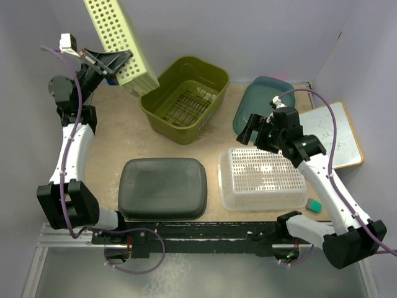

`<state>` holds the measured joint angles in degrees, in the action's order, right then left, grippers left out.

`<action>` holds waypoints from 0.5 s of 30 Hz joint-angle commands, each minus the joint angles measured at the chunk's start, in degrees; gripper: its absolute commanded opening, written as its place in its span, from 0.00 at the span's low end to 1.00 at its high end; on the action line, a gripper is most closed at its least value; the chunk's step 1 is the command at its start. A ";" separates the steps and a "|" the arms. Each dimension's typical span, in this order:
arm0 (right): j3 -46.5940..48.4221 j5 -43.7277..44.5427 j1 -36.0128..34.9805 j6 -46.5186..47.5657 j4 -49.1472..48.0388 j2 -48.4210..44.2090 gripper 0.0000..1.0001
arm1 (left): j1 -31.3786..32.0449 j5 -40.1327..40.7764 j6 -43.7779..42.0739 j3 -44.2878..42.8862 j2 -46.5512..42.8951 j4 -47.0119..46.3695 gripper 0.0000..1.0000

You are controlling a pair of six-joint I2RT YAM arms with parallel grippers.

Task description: Turn the large container upside down

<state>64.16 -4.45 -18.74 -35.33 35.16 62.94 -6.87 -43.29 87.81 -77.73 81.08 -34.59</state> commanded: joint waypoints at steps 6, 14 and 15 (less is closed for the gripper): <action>0.74 -7.44 -0.33 4.02 -6.16 -1.04 1.00 | -14.98 -1.65 52.44 14.06 5.13 -61.86 0.00; 1.78 -8.57 -0.76 3.29 -7.68 1.71 1.00 | -17.76 -4.65 53.66 22.00 5.75 -64.11 0.00; 1.68 -8.89 -0.81 3.29 -7.79 1.89 1.00 | -18.12 -5.27 53.67 22.70 6.05 -64.11 0.00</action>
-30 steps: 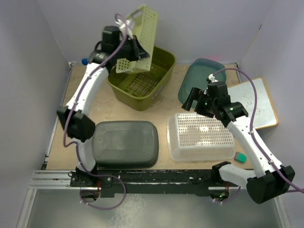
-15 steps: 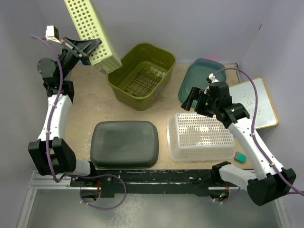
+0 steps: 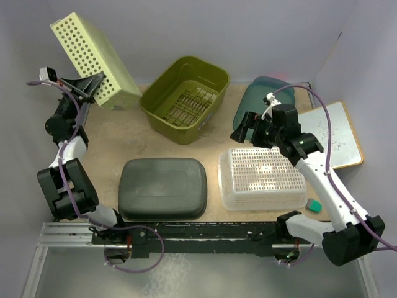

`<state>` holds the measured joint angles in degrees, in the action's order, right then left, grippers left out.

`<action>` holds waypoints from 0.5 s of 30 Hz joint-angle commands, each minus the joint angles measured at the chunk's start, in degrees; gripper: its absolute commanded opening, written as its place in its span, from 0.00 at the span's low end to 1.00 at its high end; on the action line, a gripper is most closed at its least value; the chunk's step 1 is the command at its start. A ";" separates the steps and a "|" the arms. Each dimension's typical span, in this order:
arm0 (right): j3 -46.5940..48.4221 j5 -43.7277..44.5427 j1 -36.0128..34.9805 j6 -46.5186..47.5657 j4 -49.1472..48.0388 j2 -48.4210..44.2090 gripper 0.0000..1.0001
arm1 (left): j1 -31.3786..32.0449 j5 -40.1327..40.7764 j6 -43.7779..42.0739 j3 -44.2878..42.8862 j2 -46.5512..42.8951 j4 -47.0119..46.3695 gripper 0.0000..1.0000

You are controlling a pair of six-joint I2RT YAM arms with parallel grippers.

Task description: Turn the large container upside down

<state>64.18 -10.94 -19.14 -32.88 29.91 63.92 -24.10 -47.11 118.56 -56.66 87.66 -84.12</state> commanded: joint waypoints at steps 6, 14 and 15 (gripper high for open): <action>2.98 -5.34 -3.41 -0.33 -8.25 2.63 1.00 | -1.54 -2.10 20.58 8.38 -1.57 -14.54 0.00; 17.95 2.08 -20.41 11.44 -10.32 19.15 0.98 | -1.82 -2.30 17.71 14.60 -2.45 -14.58 0.00; 20.92 2.93 -22.15 15.91 -9.10 21.99 0.98 | -1.83 -2.42 17.60 14.71 -2.43 -14.58 0.00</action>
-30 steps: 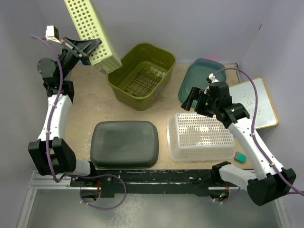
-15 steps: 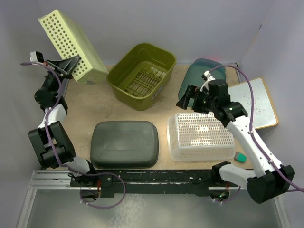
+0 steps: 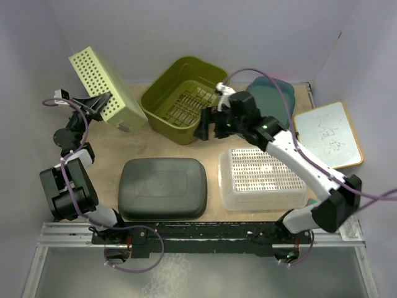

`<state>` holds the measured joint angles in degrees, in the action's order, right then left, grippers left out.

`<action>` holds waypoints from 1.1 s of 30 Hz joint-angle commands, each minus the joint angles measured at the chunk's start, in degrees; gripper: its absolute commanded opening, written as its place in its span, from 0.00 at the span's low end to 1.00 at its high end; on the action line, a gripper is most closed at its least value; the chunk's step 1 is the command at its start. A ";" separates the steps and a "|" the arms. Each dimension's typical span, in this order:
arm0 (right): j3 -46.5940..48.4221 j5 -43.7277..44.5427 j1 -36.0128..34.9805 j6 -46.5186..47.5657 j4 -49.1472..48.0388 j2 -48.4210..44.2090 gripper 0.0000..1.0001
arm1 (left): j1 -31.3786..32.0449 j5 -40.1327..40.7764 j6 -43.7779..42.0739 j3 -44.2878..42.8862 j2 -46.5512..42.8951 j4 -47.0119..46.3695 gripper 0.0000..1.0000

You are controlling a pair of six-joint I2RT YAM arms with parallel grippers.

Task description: Turn the large container upside down

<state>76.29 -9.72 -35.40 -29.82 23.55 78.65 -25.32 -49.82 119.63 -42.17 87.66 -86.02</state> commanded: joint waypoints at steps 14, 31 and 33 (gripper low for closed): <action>33.42 6.33 -14.17 38.29 0.77 34.68 0.79 | -0.69 0.60 15.28 2.36 -3.00 -12.68 0.00; 19.81 11.52 -12.42 40.90 3.03 27.01 0.02 | -1.05 0.75 15.29 1.24 -2.72 -12.63 0.00; 19.62 11.48 -12.22 40.80 3.62 26.24 0.08 | -1.06 0.60 15.28 0.82 -2.86 -12.68 0.00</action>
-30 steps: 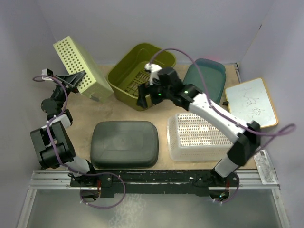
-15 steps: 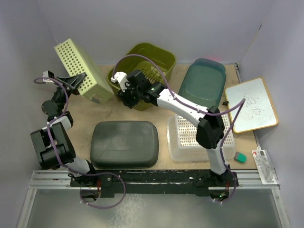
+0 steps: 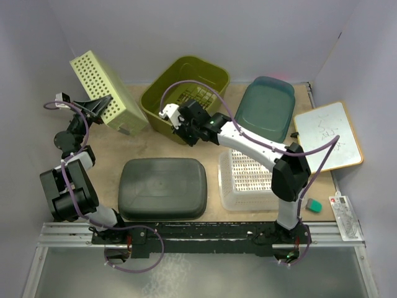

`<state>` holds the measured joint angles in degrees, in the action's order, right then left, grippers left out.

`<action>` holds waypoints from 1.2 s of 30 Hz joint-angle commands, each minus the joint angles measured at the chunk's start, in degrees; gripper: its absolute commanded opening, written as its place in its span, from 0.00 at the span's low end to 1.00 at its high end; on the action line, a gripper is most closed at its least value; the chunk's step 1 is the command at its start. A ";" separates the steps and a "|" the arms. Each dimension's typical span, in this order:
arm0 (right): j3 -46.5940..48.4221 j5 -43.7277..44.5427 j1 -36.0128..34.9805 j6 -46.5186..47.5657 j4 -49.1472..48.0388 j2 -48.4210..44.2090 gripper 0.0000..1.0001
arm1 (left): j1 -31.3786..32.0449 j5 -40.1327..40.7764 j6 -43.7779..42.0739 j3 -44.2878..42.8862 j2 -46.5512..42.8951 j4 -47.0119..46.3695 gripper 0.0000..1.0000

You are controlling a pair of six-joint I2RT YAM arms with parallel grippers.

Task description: Turn the large container upside down

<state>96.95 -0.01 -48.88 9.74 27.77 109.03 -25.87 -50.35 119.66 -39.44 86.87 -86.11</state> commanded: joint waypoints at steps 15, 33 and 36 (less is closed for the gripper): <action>20.57 2.28 1.25 3.05 2.46 8.94 0.77 | -0.50 0.87 15.17 -1.82 -3.26 -12.57 0.00; 5.94 9.55 2.50 -1.40 -1.67 1.54 0.19 | 0.03 0.98 13.70 -0.87 -1.73 -12.48 0.00; 3.23 10.15 3.44 -1.66 -1.93 0.20 0.15 | 0.46 0.87 13.43 -1.37 -1.15 -12.51 0.00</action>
<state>102.39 5.23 -47.31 10.72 28.60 113.45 -25.78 -50.41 119.66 -39.44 86.11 -86.11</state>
